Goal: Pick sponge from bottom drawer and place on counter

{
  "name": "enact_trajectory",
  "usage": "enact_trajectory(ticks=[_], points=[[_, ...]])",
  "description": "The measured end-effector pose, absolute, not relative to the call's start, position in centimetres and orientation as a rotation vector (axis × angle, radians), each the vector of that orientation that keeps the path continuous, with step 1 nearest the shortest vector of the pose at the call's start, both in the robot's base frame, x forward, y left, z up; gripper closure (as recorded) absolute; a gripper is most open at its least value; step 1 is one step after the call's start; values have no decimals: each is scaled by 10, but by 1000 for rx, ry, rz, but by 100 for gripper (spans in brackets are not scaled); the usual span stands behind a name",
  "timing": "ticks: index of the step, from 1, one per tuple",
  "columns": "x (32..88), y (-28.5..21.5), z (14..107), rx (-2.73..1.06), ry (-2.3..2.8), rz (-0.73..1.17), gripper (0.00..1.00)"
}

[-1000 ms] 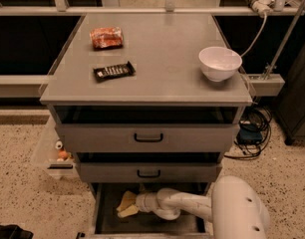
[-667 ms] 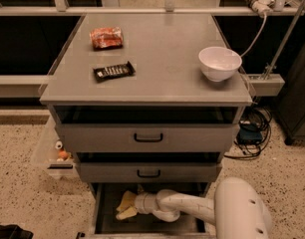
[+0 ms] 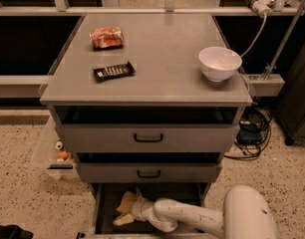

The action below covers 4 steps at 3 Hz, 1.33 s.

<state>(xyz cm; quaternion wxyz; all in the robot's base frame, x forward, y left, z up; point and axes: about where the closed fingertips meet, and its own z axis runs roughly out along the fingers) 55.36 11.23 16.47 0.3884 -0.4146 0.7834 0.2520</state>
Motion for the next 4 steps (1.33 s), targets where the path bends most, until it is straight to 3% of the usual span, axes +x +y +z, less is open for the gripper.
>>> enact_trajectory(ticks=[4], points=[[572, 143, 147, -1073, 2005, 527, 0]])
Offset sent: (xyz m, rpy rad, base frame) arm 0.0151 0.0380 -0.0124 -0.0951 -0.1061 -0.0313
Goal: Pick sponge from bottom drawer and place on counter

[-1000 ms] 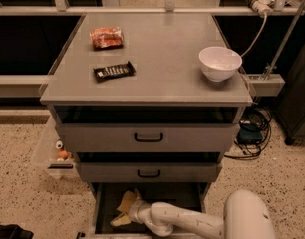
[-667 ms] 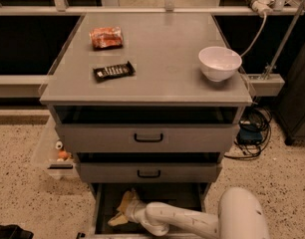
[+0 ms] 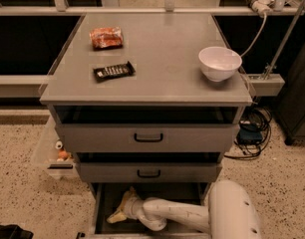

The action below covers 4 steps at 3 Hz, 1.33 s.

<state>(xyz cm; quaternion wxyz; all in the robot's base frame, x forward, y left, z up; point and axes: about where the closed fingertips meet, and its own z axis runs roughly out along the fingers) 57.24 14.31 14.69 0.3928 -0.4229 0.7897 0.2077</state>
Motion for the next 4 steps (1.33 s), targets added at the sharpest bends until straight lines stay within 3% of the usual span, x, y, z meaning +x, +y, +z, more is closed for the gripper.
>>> enact_trajectory(ticks=[4], points=[[589, 122, 107, -1120, 2150, 499, 3]])
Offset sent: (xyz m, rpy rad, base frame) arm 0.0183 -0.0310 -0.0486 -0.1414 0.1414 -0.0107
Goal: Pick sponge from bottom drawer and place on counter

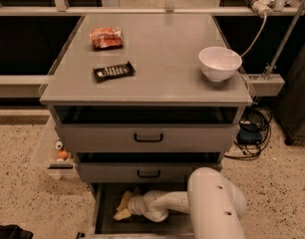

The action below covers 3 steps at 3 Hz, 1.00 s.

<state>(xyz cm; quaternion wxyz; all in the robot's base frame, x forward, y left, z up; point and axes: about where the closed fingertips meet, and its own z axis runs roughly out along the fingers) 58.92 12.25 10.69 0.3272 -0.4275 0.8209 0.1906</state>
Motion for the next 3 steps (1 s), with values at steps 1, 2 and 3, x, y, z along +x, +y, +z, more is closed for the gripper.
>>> enact_trajectory(ticks=[1, 2, 3], points=[[589, 123, 107, -1120, 2150, 499, 22], [589, 123, 107, -1120, 2150, 499, 44], [589, 123, 107, -1120, 2150, 499, 68]])
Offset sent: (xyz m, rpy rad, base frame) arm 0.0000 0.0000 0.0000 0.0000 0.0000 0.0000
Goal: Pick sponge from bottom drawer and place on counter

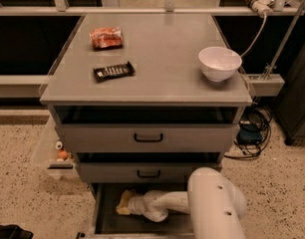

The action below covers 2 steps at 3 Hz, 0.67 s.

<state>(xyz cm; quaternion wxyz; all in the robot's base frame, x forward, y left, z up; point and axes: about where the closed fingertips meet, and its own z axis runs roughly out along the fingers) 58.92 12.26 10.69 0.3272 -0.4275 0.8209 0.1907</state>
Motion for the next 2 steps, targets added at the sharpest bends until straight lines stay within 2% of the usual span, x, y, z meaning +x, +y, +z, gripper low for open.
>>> enact_trajectory(ticks=[1, 2], points=[[589, 123, 107, -1120, 2150, 499, 92], [584, 120, 111, -1123, 2149, 531, 100]])
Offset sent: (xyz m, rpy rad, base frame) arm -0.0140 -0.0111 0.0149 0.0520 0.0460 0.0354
